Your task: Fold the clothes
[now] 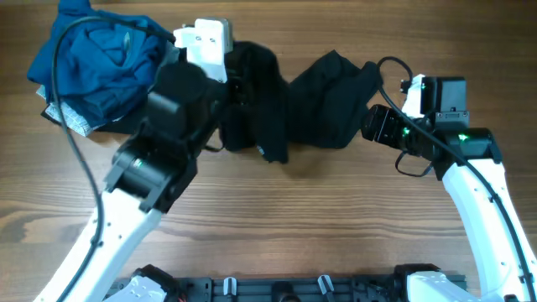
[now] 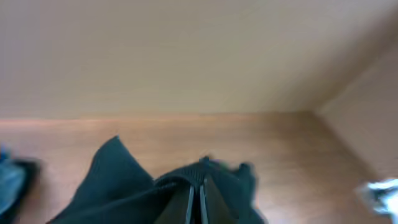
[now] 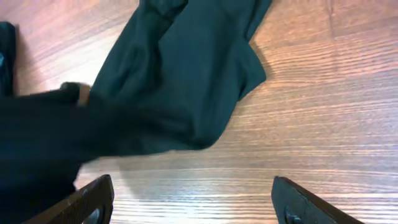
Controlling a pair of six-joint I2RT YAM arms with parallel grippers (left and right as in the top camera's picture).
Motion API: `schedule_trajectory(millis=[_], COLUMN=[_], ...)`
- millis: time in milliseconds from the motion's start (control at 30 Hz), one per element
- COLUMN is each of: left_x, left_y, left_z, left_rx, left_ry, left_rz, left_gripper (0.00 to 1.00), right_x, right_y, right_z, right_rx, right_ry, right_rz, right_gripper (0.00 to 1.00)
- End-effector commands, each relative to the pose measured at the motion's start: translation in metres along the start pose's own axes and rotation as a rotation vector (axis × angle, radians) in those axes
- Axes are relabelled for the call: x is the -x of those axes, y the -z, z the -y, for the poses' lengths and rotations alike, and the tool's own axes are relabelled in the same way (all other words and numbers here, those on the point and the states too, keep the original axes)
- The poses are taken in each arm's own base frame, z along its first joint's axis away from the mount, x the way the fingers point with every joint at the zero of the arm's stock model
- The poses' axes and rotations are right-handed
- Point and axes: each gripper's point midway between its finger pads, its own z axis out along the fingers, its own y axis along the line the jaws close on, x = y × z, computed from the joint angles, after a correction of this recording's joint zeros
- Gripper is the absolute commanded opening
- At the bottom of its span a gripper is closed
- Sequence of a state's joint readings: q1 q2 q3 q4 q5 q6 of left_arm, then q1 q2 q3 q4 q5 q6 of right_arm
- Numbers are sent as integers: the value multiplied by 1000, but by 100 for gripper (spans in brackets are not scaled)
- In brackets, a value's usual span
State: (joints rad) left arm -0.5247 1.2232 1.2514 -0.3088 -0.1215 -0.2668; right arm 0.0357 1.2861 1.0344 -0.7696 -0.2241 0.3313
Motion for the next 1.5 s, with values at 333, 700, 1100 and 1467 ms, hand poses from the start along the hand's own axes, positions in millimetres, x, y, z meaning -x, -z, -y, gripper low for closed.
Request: schedule_trajectory(millis=[333,700,1100,1467], left_x=[-112,-238,-319,-267], left_y=[-146,-36,-50,-61], left_z=[-187,-81,-76,-58], left_rx=[535,222,20,26], left_ry=[31,-145,-233,-169], left_rz=[-180,-870,-1093,-960], left_gripper=[100,92,77,4], right_x=[15,24,23,23], right_y=[-23,-23,-23,-23], right_z=[14,11,10,10], right_rx=[-65,-52,-44,-45], right_ry=[11,19,19,19], right_rz=[25,62,60,57], right_gripper=[82,82,82,82])
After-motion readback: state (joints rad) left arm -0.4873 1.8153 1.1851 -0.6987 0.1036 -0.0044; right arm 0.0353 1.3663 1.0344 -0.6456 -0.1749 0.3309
